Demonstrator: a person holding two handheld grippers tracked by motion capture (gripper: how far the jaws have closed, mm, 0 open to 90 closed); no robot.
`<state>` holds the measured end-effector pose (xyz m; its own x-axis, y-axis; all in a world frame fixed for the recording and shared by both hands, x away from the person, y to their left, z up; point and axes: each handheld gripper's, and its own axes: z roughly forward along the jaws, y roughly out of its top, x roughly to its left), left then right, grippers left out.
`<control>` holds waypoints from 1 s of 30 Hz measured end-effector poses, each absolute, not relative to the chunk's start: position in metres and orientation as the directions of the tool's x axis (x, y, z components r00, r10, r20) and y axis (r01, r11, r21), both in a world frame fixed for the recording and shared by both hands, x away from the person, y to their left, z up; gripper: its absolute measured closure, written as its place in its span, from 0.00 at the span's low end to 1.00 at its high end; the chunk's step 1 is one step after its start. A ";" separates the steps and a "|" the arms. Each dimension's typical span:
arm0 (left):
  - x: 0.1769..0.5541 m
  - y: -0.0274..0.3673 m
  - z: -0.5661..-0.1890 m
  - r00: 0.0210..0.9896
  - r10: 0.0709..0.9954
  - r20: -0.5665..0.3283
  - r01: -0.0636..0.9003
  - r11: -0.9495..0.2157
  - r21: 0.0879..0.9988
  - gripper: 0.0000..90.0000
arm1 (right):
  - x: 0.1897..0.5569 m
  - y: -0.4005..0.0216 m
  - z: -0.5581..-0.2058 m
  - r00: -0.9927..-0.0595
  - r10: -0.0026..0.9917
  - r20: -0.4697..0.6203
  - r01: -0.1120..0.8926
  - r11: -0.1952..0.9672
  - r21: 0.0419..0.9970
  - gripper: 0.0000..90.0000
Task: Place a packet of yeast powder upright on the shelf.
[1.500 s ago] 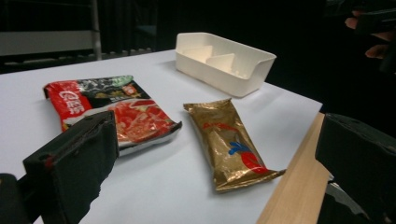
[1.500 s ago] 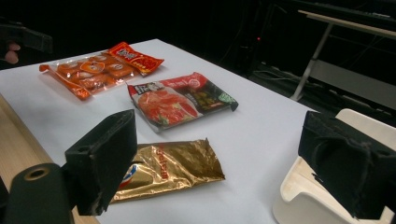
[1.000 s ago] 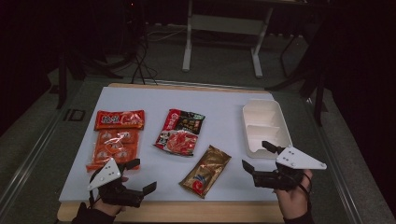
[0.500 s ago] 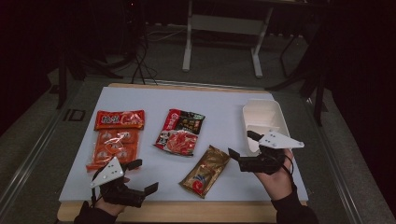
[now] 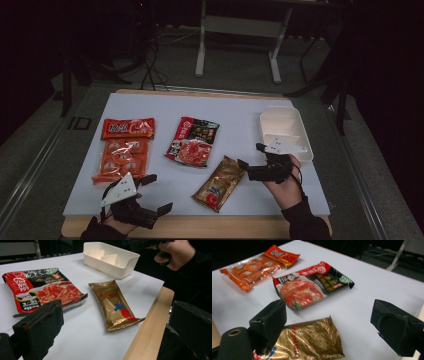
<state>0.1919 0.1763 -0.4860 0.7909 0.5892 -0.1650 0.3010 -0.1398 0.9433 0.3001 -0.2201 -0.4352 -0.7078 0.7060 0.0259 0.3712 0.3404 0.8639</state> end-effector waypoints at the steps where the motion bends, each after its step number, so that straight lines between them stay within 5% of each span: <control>1: 0.192 0.177 -0.486 0.790 0.590 -0.163 0.301 -0.142 0.943 0.00 | 0.304 -0.218 -0.442 -0.706 0.707 0.044 0.396 0.342 0.852 0.15; 20: 0.197 0.177 -0.492 0.784 0.588 -0.197 0.347 -0.152 0.926 0.00 | 0.330 -0.218 -0.503 -0.673 0.730 0.119 0.555 0.392 0.734 0.32; 30: 0.197 0.175 -0.494 0.785 0.583 -0.208 0.359 -0.156 0.920 0.00 | 0.338 -0.212 -0.526 -0.674 0.732 0.098 0.601 0.467 0.648 0.32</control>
<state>0.1972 0.1746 -0.4937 0.7854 0.5832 -0.2077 0.3594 -0.1564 0.9200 0.3378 -0.2119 -0.5256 -0.6741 0.7322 0.0976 0.6013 0.4672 0.6482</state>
